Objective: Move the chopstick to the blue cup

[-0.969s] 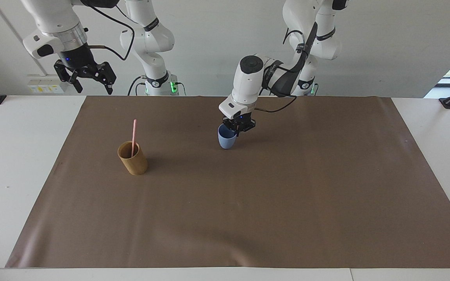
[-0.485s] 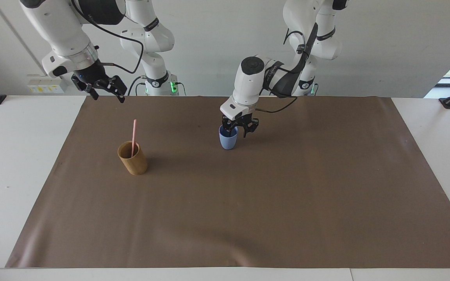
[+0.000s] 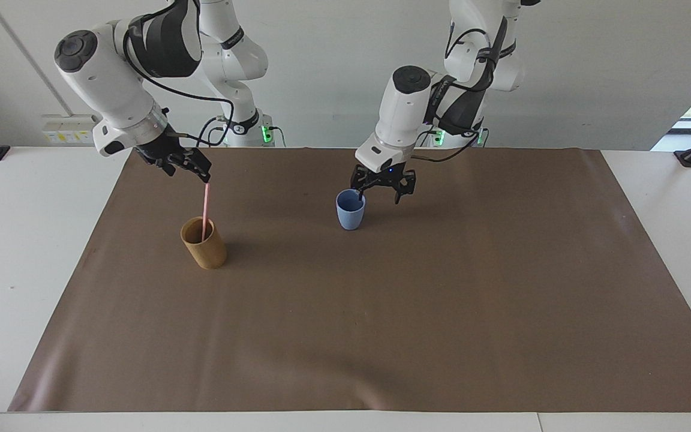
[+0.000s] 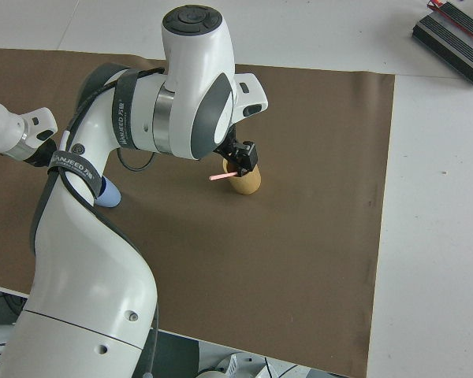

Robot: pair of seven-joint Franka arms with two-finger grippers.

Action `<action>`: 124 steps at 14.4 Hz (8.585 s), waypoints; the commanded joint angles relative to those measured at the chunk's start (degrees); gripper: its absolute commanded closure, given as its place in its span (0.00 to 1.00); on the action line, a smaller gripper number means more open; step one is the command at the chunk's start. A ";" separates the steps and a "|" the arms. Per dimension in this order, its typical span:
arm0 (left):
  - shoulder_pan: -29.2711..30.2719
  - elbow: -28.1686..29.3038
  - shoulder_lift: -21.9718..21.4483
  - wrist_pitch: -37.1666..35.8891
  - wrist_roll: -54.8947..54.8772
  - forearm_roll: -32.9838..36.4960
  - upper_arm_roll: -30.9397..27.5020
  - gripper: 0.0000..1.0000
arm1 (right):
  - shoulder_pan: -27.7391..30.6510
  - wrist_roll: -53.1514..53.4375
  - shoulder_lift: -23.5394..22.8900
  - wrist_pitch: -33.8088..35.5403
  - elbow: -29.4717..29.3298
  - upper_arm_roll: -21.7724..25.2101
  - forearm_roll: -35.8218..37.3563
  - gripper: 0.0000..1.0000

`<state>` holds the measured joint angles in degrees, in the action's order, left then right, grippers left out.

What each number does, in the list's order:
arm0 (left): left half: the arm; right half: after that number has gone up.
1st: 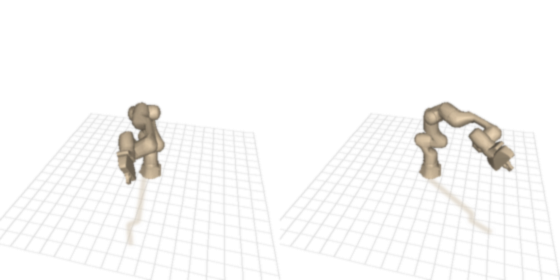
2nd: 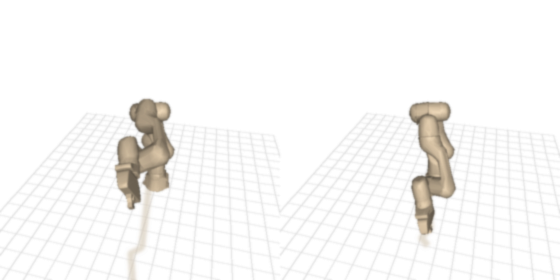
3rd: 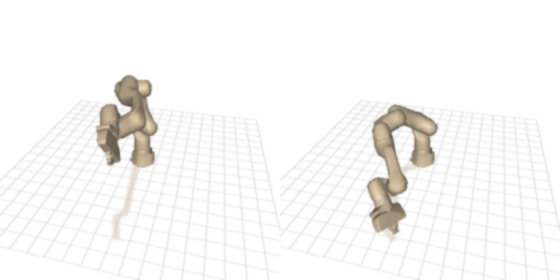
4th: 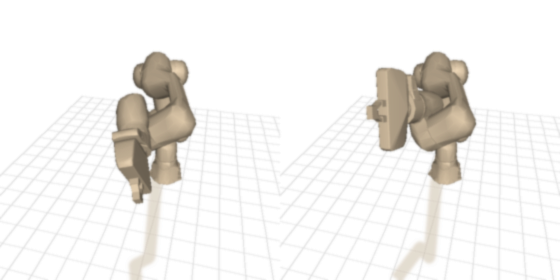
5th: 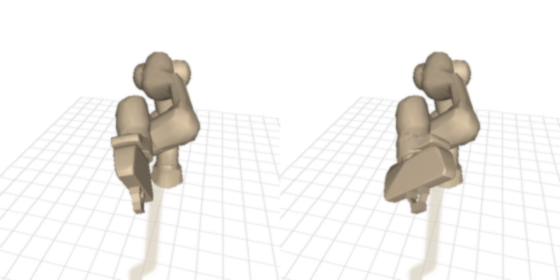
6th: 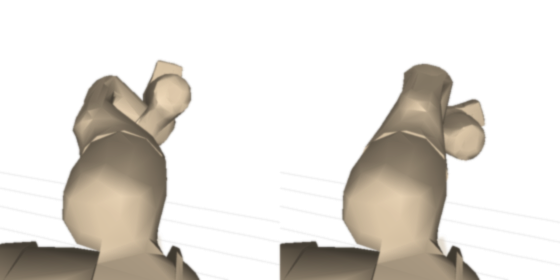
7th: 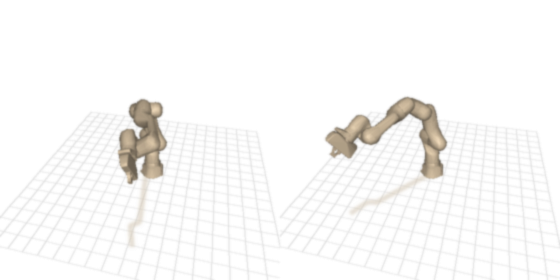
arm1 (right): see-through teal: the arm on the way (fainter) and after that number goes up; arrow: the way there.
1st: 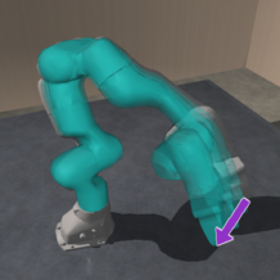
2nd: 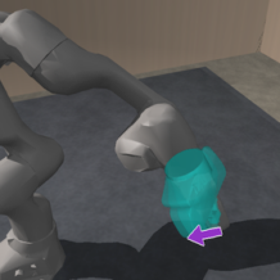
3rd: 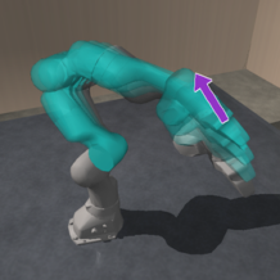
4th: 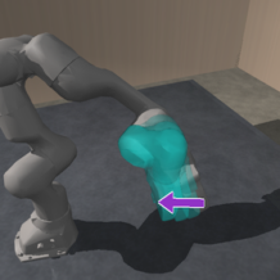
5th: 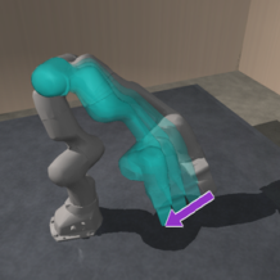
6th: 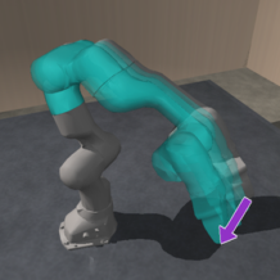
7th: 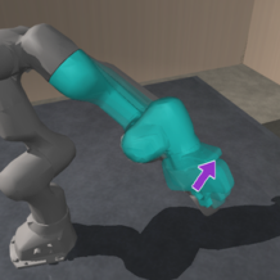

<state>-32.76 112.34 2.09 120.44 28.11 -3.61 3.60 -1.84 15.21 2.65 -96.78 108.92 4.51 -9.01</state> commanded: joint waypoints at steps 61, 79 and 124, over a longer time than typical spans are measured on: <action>27.58 -27.18 -5.60 -40.20 -33.03 1.77 0.18 0.00 | -28.22 60.47 0.43 -10.36 2.00 -2.84 -34.58 1.00; 27.58 -27.18 -5.60 -40.46 -32.85 1.77 0.18 0.00 | -26.73 53.27 -2.13 -16.87 4.21 -2.41 -30.65 0.00; 28.98 -27.09 -5.51 -39.58 -32.85 1.86 0.18 0.00 | 0.96 -9.06 4.20 11.96 -16.19 -2.67 9.89 0.00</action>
<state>-4.77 84.71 -2.91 80.26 -4.21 -2.57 3.11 -1.20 7.96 5.42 -85.26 91.25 1.94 2.14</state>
